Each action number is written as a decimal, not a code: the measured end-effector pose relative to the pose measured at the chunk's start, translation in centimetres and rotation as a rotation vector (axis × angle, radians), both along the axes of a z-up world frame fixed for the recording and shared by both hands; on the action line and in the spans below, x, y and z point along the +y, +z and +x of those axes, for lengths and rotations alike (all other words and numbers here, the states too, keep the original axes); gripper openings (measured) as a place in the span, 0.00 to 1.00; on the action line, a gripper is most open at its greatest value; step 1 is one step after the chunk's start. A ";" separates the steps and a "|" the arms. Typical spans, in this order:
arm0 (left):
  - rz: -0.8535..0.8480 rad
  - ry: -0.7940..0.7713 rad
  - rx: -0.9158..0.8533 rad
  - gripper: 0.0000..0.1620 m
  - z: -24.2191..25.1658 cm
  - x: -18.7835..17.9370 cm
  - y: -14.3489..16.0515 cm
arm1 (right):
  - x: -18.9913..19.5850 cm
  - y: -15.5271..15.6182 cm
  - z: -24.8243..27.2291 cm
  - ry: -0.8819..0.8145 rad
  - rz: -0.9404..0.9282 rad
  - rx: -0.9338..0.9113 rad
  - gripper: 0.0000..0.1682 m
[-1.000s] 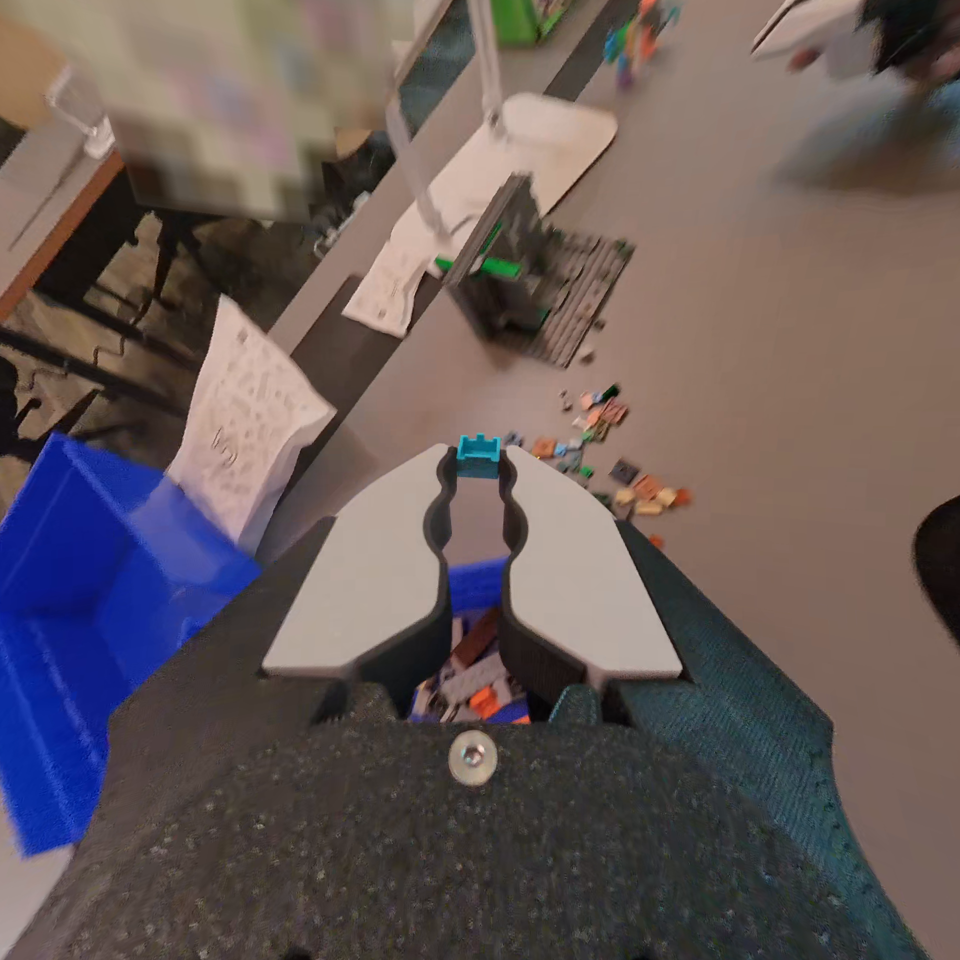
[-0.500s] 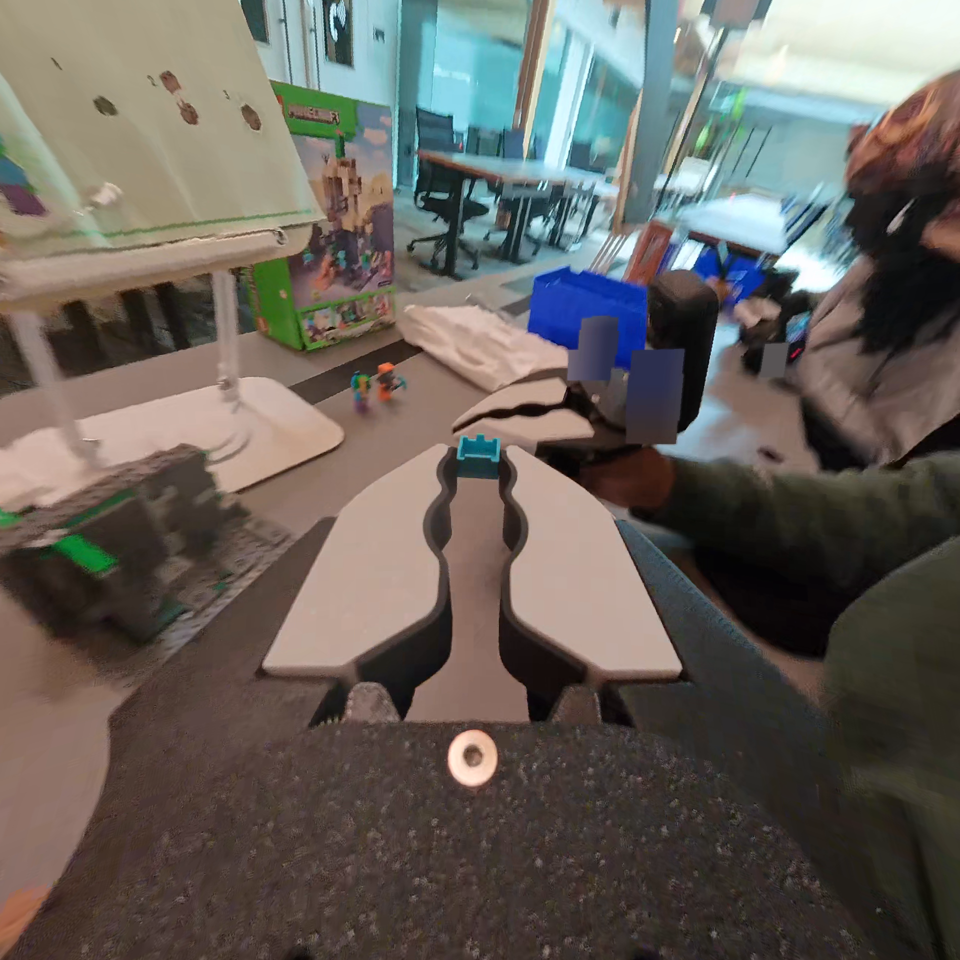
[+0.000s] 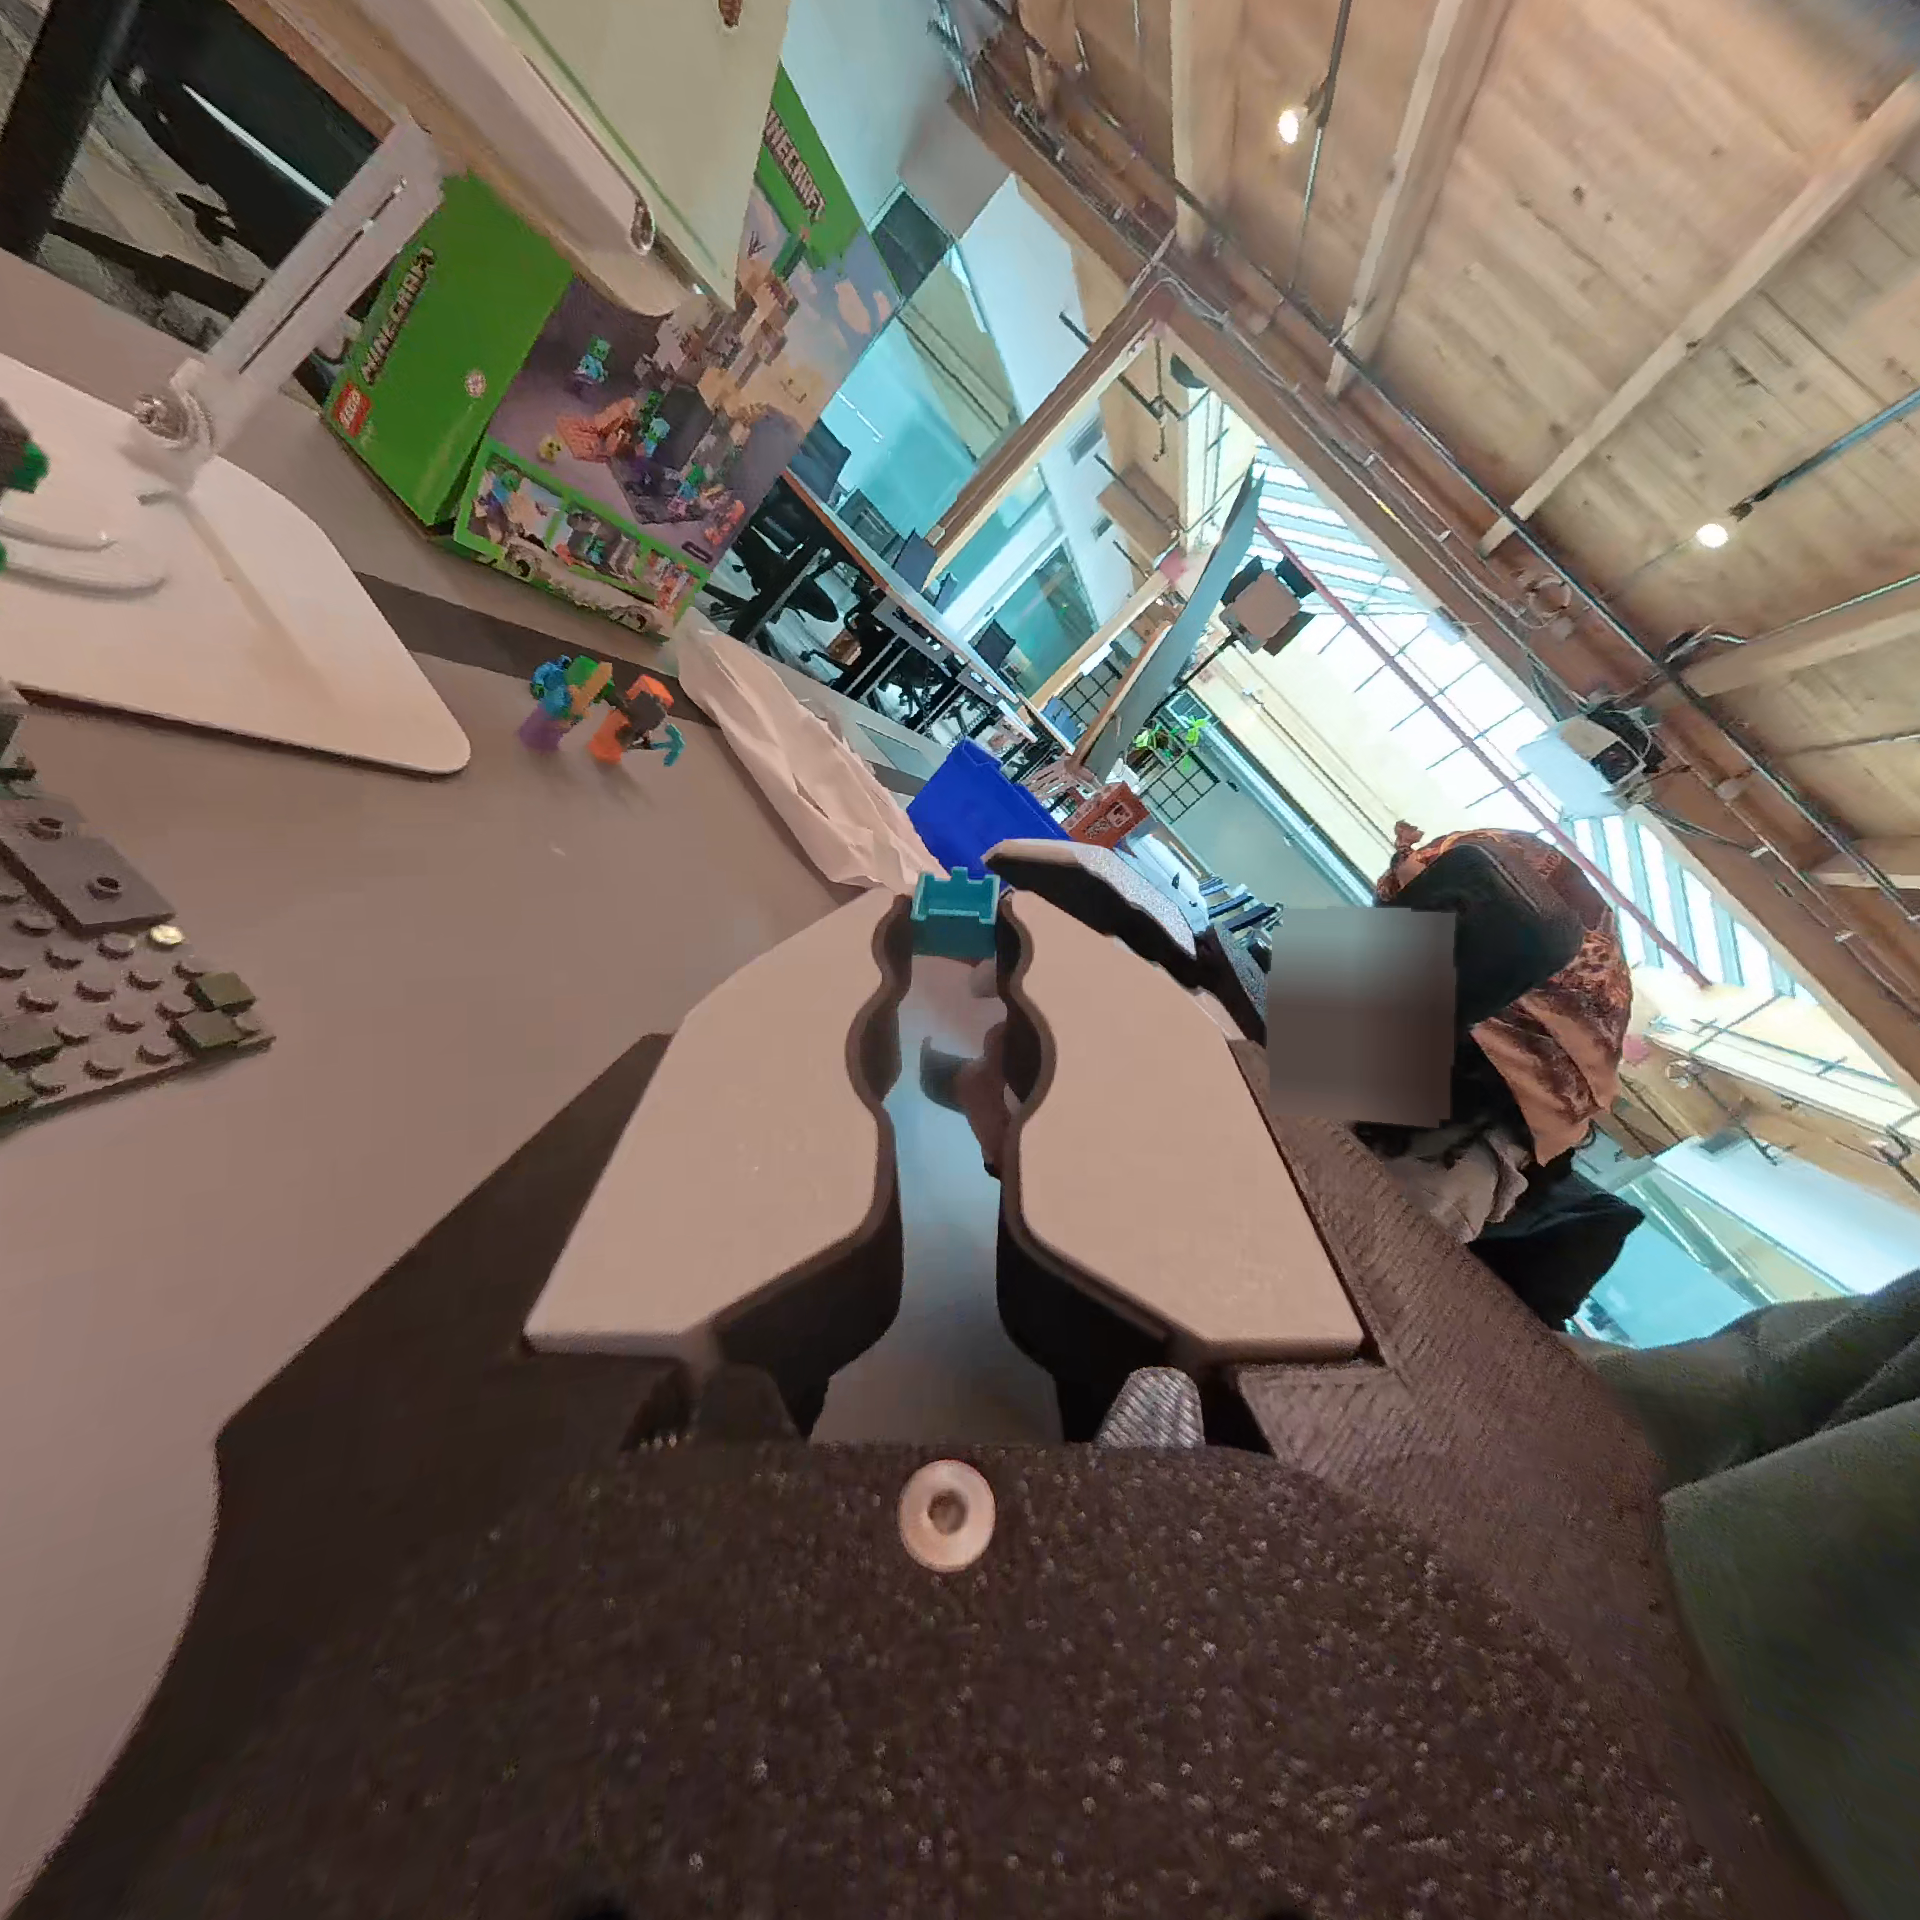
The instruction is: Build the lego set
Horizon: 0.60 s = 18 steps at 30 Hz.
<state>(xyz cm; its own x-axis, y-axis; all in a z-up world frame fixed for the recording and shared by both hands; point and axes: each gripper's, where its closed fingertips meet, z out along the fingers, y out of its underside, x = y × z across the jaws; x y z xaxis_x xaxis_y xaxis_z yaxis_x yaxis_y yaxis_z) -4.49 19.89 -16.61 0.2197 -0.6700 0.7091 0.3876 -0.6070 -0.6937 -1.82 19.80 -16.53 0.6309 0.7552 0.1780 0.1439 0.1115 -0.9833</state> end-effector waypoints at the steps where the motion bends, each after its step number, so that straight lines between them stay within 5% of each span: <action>1: 0.003 -0.003 -0.003 0.09 -0.1 -0.1 -0.2 | 0.1 -0.2 0.0 -0.009 0.005 -0.012 0.12; 8: -0.001 -0.056 -0.019 0.09 0.6 -0.9 -0.8 | -0.4 -0.3 -0.6 -0.018 0.069 -0.061 0.03; 18: -0.053 -0.078 -0.054 0.09 0.8 -1.0 -1.1 | -1.5 -0.4 -2.1 0.057 0.062 -0.043 0.09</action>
